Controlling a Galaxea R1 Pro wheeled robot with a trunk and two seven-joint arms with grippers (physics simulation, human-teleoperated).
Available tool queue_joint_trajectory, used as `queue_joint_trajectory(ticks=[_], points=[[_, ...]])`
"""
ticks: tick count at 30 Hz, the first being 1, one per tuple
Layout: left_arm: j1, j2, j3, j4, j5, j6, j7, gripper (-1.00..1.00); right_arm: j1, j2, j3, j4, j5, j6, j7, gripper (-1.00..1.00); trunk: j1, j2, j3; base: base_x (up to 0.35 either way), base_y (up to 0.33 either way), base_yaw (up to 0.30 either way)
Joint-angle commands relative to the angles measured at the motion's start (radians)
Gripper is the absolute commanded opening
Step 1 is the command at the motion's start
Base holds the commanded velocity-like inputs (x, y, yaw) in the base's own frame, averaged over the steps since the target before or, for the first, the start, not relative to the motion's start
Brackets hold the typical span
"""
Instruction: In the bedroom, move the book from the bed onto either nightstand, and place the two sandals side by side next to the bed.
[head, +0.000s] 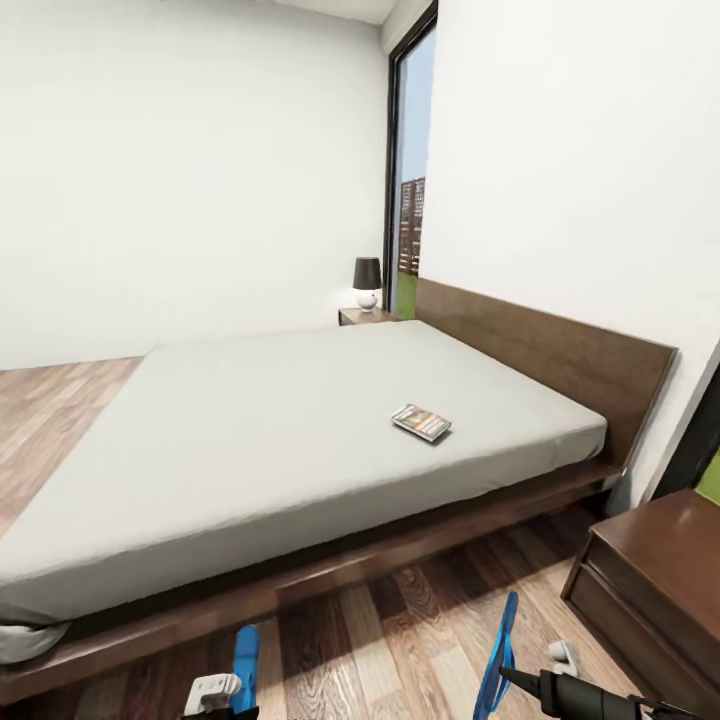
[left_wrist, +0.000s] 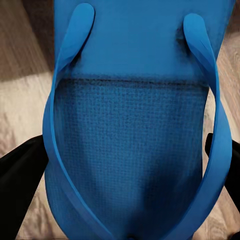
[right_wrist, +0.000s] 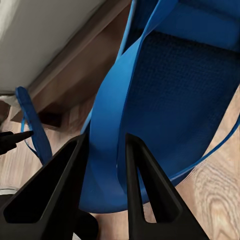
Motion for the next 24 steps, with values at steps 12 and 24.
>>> queue_joint_trajectory(ticks=[12,24], points=[[-0.001,0.0,0.007,0.001,-0.01,-0.007,-0.001,-1.0,-0.001,0.0,0.006,0.002,-0.011,0.005,0.007,-1.0,0.0,0.0,-0.001,0.0,0.0,0.292],[-0.001,0.0,0.007,0.001,-0.01,-0.007,-0.001,-1.0,-0.001,0.0,0.006,0.002,-0.011,0.005,0.007,-1.0,0.0,0.0,-0.001,0.0,0.0,0.292]])
